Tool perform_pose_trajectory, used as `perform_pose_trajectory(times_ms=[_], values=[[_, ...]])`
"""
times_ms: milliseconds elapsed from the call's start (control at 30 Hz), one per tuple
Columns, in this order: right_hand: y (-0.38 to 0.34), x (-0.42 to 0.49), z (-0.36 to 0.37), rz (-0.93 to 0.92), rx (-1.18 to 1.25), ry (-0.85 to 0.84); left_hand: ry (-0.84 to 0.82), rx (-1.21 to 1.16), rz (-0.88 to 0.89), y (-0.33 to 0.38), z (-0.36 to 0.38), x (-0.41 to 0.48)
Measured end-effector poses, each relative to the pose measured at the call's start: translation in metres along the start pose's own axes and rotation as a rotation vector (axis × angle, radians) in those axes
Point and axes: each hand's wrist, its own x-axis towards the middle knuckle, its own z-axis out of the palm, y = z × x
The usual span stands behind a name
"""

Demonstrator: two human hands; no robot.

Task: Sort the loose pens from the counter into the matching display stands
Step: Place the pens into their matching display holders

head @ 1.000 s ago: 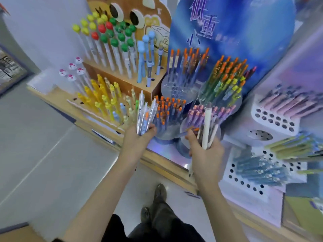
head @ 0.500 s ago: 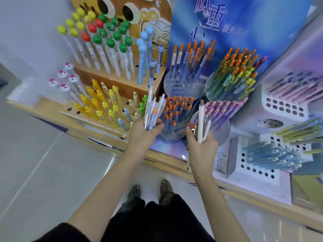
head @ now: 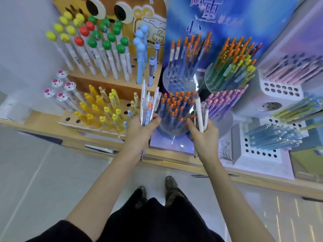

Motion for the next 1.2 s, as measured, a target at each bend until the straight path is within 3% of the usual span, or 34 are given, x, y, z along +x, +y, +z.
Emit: perform_pose_trajectory(times_ms=[467,833,967,1100,1200], values=[[-0.004,0.019,0.007,0.025,-0.101,-0.077,-0.087,0.041,0.031,0.014,-0.001,0.003],[-0.047,-0.015,-0.011,0.055,0.261,-0.021,-0.381,-0.145,0.123,0.022,0.006,-0.002],[-0.079,-0.016,-0.009,0.033,0.306,-0.144,-0.342,-0.111,0.112,0.028,0.011,-0.003],[-0.09,-0.011,-0.004,0.043,0.291,-0.204,-0.356,-0.247,-0.039,0.032,0.014,-0.002],[-0.092,-0.015,0.007,0.065,0.294,-0.227,-0.337,-0.193,0.009,0.032,0.018,-0.001]])
